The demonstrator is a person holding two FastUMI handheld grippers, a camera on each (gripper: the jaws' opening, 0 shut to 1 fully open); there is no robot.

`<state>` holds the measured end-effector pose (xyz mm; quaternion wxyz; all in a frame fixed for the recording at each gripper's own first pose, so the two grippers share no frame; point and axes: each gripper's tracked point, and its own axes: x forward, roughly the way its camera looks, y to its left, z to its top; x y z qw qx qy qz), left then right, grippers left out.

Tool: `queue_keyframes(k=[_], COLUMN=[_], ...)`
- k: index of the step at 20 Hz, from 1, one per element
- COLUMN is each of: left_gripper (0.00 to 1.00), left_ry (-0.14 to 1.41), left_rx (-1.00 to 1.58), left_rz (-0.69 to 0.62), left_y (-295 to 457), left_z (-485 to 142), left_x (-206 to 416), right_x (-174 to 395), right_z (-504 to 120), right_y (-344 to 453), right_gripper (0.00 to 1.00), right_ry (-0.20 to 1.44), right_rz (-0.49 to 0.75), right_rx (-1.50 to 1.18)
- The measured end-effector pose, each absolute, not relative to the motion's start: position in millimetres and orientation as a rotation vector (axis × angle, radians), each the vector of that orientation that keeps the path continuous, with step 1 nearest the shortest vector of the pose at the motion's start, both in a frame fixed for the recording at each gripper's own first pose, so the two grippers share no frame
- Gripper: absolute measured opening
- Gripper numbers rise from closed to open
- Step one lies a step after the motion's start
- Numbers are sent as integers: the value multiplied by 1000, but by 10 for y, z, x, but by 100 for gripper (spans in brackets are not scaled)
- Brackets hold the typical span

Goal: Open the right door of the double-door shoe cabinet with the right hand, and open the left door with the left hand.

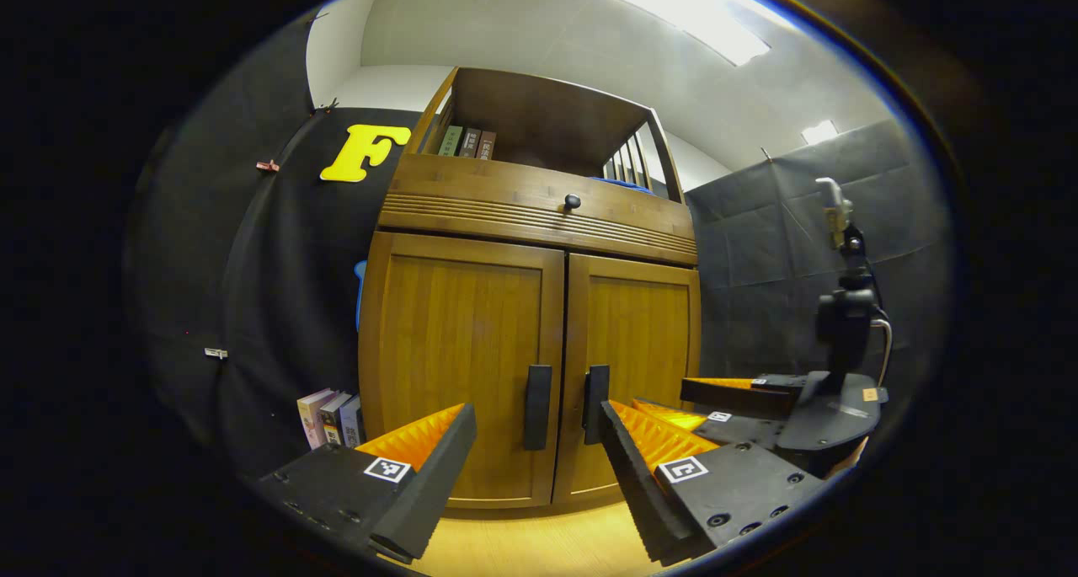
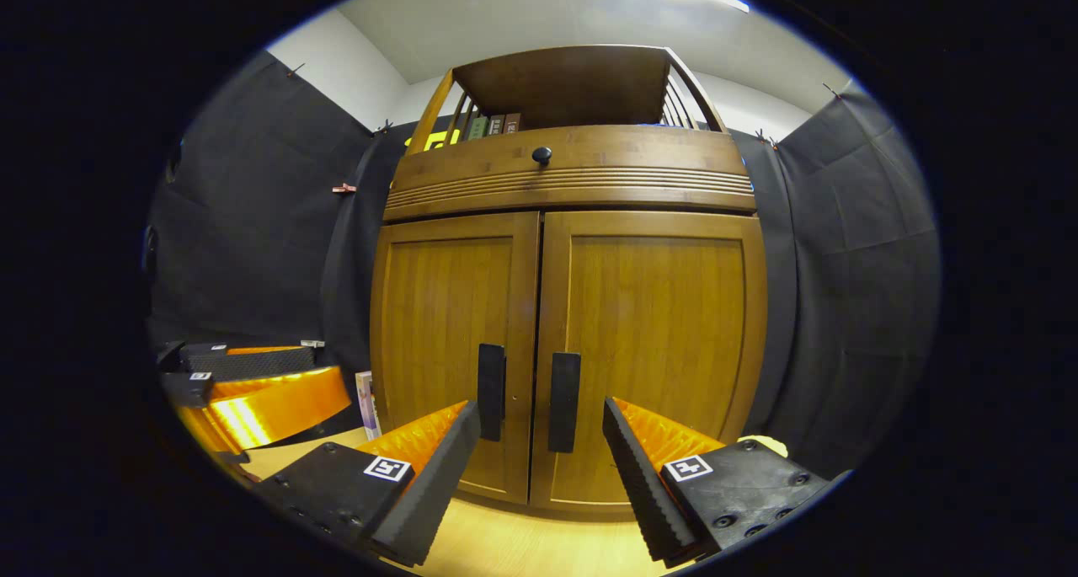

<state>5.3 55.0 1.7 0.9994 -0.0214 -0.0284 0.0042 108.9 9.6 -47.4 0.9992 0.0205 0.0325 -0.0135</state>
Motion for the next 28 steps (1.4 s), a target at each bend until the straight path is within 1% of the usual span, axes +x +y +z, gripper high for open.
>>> queue_keyframes(k=[1,3,4,7,8,9,10,14,15,17,18,21,22,23,24,25,26,27,28], left_gripper=[87,95,91,91,87,87,91,91,87,95,91,91,95,87,87,87,91,91,91], left_ry=[-58,-58,-60,-57,-51,-48,-52,-48,-46,-48,-48,-39,-34,-27,-20,-14,-11,-10,-12], left_rx=[-40,-38,-39,-35,-27,-18,-12,-18,-20,-20,-18,-15,-16,-17,-16,-15,-12,-10,-6], left_rz=[13,14,10,8,10,13,18,36,44,60,66,91,98,104,109,113,118,122,132], left_y=[580,618,637,697,722,738,766,859,891,944,963,1052,1073,1084,1100,1112,1119,1117,1127], left_z=[8,-13,-14,-54,-70,-95,-93,-151,-170,-180,-182,-224,-237,-260,-272,-289,-289,-292,-279], left_x=[49,32,21,-24,-40,-60,-80,-164,-187,-221,-241,-252,-256,-256,-269,-278,-293,-315,-334], right_x=[1185,1385,1489,1706,1767,1832,1892,2128,2184,2250,2280,2358,2392,2434,2394,2413,2384,2389,2364], right_z=[-521,-624,-674,-794,-835,-868,-892,-970,-1038,-1152,-1205,-1327,-1365,-1381,-1346,-1336,-1328,-1347,-1350], right_y=[95,61,23,-29,-42,-59,-90,-175,-190,-248,-258,-210,-206,-199,-204,-219,-199,-187,-184], right_gripper=[93,93,93,93,93,93,93,93,93,86,83,79,68,57,48,43,30,35,30], right_ry=[75,93,97,104,110,115,117,107,122,151,164,187,186,181,161,156,155,162,176], right_rz=[-33,-53,-68,-102,-106,-112,-119,-137,-141,-152,-151,-138,-144,-144,-154,-158,-154,-146,-136], right_rx=[48,52,45,37,44,49,51,43,44,44,46,39,28,14,-15,-29,-27,-16,-10])
